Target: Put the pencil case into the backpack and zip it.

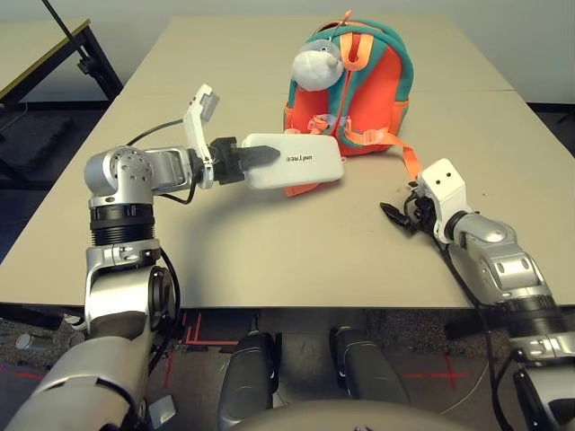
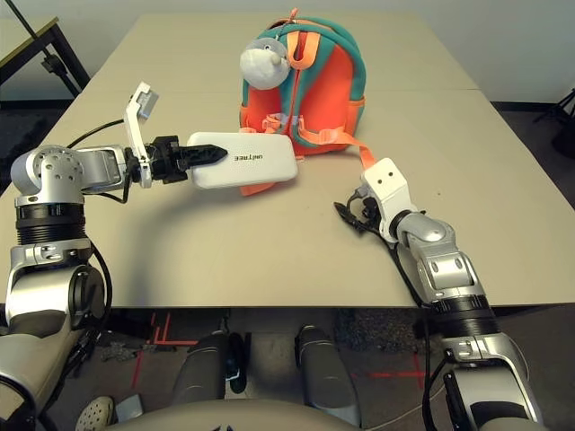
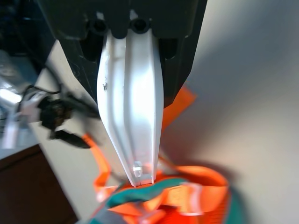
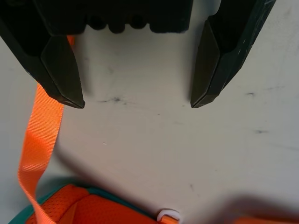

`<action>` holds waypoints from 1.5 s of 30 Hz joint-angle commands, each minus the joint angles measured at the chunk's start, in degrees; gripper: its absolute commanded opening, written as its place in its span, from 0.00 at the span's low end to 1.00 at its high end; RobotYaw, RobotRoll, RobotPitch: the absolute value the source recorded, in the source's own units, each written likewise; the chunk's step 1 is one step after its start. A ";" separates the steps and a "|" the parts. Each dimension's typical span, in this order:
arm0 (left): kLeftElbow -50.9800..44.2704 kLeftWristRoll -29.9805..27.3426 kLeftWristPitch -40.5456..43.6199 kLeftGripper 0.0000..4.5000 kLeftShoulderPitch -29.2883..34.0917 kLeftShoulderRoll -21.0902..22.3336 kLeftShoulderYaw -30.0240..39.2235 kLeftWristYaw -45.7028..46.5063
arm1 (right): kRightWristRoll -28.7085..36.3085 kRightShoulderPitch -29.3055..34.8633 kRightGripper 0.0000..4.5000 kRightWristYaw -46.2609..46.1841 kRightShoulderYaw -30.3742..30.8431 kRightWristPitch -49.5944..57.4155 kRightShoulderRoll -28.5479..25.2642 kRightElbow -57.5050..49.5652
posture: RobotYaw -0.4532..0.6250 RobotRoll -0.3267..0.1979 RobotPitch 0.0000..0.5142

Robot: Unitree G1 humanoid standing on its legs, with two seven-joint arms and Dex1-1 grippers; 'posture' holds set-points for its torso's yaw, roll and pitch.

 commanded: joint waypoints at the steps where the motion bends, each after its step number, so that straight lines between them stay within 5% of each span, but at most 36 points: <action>1: -3.22 -0.75 1.45 0.27 1.05 4.16 -0.14 -2.43 | -0.70 -0.72 1.00 -0.14 -0.31 -1.14 -0.03 2.15 | 0.28 0.62 0.22; 8: -1.15 0.47 -1.75 0.27 2.19 11.94 2.24 -4.32 | -0.70 -2.96 1.00 0.48 -0.53 -2.34 -0.04 5.00 | 0.30 0.62 0.22; 15: 4.39 3.08 -12.96 0.27 0.81 13.96 7.80 -2.56 | 2.64 -5.58 1.00 1.84 -2.10 0.00 1.41 5.43 | 0.32 0.62 0.22; 20: 4.18 4.00 -21.98 0.27 1.73 12.00 9.03 -2.96 | 16.16 -9.97 1.00 -0.01 -9.12 15.24 8.72 -1.09 | 0.33 0.62 0.22; 24: 4.23 6.29 -27.46 0.27 2.59 9.39 6.85 -2.17 | 20.66 -13.81 1.00 -3.02 -11.47 21.93 11.81 -3.58 | 0.33 0.62 0.22; 45: 9.20 11.20 -40.20 0.27 1.03 -1.18 4.14 1.45 | 15.36 -26.87 1.00 -11.10 -10.07 10.05 21.18 13.40 | 0.32 0.62 0.21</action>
